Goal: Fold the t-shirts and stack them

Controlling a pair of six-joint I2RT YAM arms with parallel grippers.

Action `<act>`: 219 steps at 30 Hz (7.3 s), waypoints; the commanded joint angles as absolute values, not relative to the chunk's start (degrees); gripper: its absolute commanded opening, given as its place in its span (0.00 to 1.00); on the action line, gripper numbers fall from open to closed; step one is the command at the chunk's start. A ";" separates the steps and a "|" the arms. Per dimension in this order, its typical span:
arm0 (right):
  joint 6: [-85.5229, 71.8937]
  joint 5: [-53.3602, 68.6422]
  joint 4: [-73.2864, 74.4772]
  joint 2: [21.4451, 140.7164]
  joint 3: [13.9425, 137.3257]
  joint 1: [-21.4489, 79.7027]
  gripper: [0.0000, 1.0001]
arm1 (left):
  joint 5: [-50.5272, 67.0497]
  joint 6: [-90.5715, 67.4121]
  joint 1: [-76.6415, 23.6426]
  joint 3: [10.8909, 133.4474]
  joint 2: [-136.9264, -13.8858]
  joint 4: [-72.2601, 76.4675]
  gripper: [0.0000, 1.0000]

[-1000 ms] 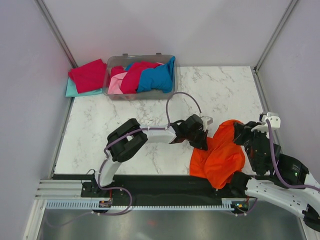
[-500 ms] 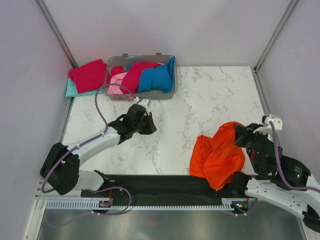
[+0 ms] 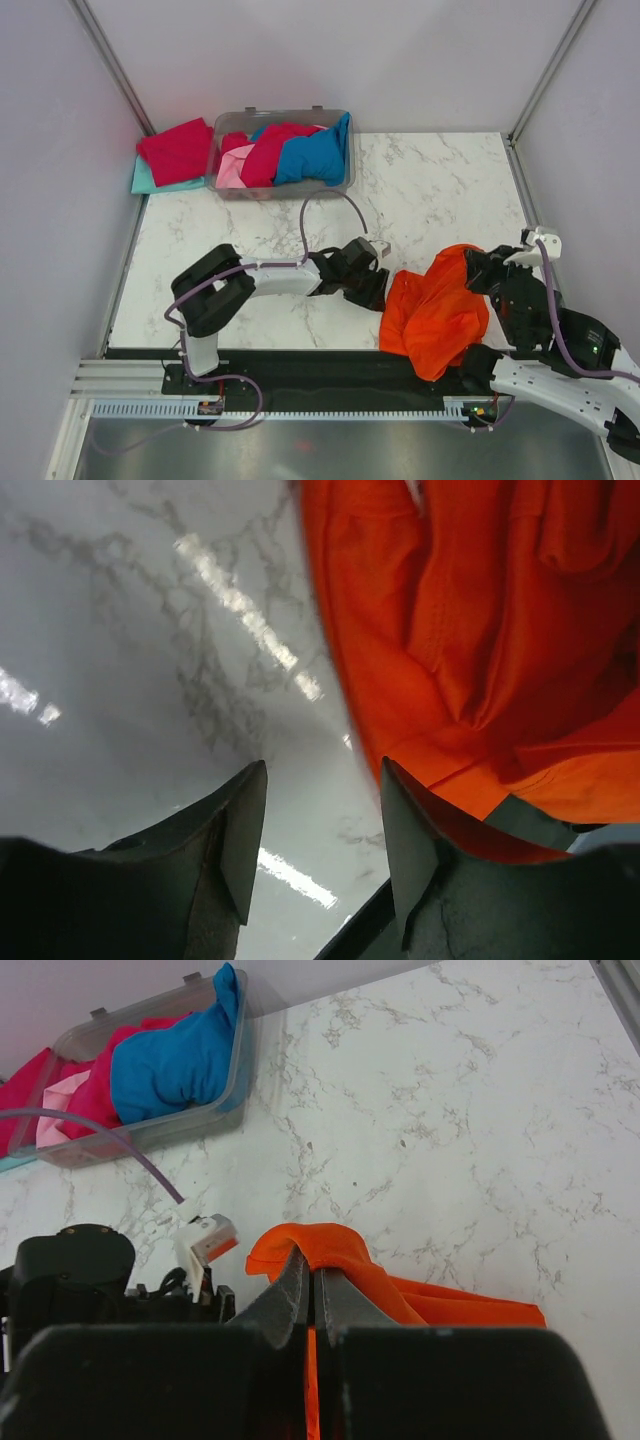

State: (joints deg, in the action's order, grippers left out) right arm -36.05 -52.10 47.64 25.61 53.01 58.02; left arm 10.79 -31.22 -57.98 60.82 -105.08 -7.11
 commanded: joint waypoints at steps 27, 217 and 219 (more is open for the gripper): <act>-43.23 -50.55 46.86 26.45 48.35 58.18 0.00 | -2.01 -36.47 -31.21 38.68 -65.93 -24.05 0.08; -25.23 -1.93 29.26 111.30 83.50 6.50 0.98 | -12.47 -14.41 -24.08 98.91 -114.20 -44.91 0.77; -24.18 -4.03 31.54 106.12 82.36 6.50 0.98 | -13.36 -15.55 -25.31 94.51 -104.71 -45.00 0.78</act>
State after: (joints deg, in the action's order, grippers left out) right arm -25.76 -2.92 27.35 115.46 83.02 6.42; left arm -10.76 -16.64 -23.77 98.15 -118.91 -43.68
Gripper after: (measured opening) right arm 0.982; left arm 0.772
